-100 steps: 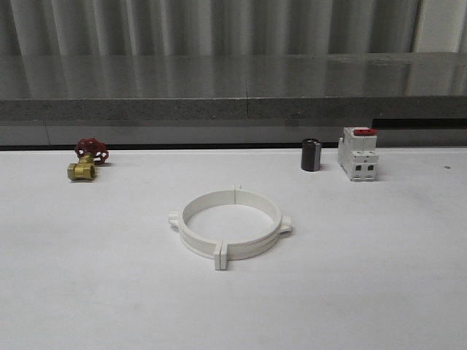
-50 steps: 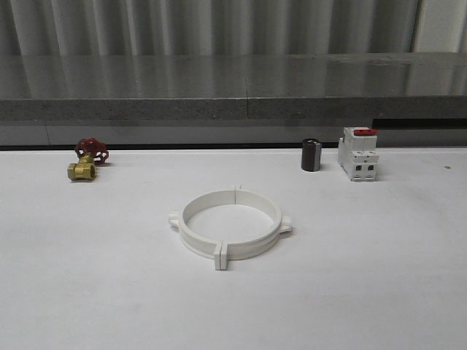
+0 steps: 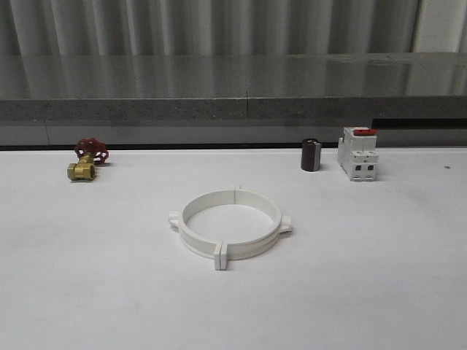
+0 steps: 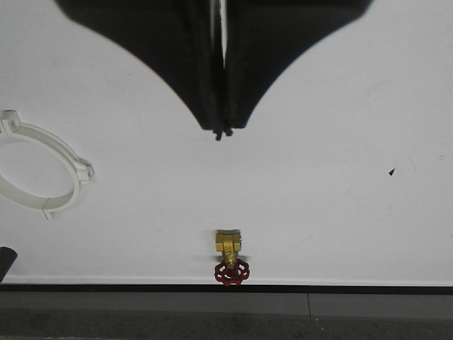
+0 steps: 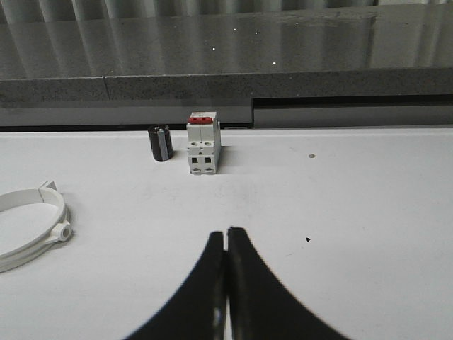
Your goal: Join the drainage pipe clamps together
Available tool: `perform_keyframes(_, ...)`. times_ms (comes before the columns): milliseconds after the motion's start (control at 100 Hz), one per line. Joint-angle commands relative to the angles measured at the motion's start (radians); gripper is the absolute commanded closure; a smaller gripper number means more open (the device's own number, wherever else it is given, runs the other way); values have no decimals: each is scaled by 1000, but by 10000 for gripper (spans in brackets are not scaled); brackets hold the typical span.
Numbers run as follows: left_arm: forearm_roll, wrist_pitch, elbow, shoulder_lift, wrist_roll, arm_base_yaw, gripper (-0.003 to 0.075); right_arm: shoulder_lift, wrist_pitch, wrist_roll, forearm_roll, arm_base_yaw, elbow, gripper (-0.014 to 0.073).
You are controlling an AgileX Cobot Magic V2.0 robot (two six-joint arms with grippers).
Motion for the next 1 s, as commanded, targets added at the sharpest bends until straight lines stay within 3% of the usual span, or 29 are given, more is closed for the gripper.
perform_keyframes(0,-10,-68,-30,8,0,2,740,-19,-87,-10,-1,-5,-15,711)
perform_keyframes(380,-10,-70,-30,8,0,2,740,-19,-87,-10,-1,-5,-15,711)
perform_keyframes(520,26,-173,-15,-27,0,4,740,-19,-87,-10,-1,-5,-15,711)
perform_keyframes(640,26,-282,57,-125,0,8,740,-19,-86,-10,-1,-5,-15,711)
perform_keyframes(990,28,-391,340,-404,0,65,740,-19,-86,-10,-1,-5,-15,711)
